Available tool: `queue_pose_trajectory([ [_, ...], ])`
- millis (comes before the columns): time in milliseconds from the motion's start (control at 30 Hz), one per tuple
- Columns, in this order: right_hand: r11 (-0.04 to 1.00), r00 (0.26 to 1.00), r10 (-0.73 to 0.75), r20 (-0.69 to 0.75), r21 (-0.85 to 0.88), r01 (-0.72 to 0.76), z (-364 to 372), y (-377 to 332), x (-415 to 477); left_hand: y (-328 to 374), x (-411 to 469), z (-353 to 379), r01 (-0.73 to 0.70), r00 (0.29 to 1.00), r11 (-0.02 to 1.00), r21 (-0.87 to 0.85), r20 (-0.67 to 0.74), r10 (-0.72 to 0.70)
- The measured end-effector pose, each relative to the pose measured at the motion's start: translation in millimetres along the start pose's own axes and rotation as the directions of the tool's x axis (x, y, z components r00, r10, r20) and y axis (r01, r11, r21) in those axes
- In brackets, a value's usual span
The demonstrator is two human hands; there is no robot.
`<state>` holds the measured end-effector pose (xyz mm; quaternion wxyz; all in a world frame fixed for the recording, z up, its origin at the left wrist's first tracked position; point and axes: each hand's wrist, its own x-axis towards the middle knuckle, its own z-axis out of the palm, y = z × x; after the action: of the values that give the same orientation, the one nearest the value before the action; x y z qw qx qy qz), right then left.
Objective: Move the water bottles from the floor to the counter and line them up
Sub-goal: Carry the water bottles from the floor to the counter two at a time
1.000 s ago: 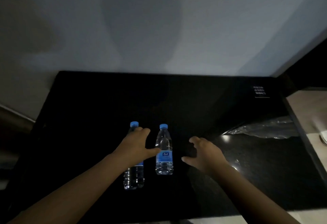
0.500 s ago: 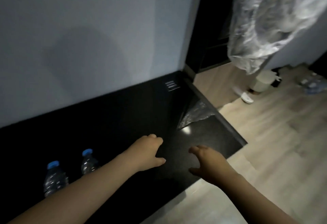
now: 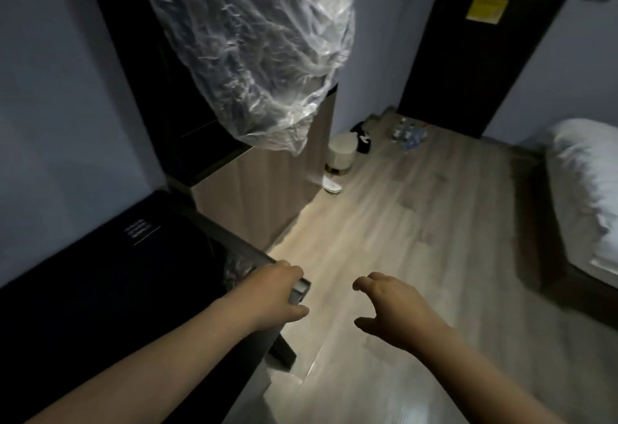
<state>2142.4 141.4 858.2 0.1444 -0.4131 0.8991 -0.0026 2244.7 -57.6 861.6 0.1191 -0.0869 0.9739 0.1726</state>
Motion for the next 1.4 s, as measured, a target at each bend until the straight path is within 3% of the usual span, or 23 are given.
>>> queue_pose_trajectory([
  [367,0.963,0.965,0.263,0.004,0.055,-0.263,-44.4,131.8,79.3,49.4,205.5,-29.0,-0.201,0.976,0.979,0.028,0.091,0.198],
  [633,0.927,0.930,0.366,0.019,0.074,-0.367,-79.8,232.6,140.5,97.5,343.2,-58.3,-0.315,0.941,0.944,0.094,0.164,0.298],
  [1133,0.935,0.932,0.354,-0.080,0.061,-0.349,-172.8,484.3,273.3,224.0,596.5,-120.0,-0.307,0.952,0.936,0.169,0.048,0.304],
  [1400,0.942,0.939,0.336,-0.070,0.042,-0.333,-207.2,591.0,374.2,239.6,740.6,-144.8,-0.282,0.959,0.943,0.174,0.043,0.279],
])
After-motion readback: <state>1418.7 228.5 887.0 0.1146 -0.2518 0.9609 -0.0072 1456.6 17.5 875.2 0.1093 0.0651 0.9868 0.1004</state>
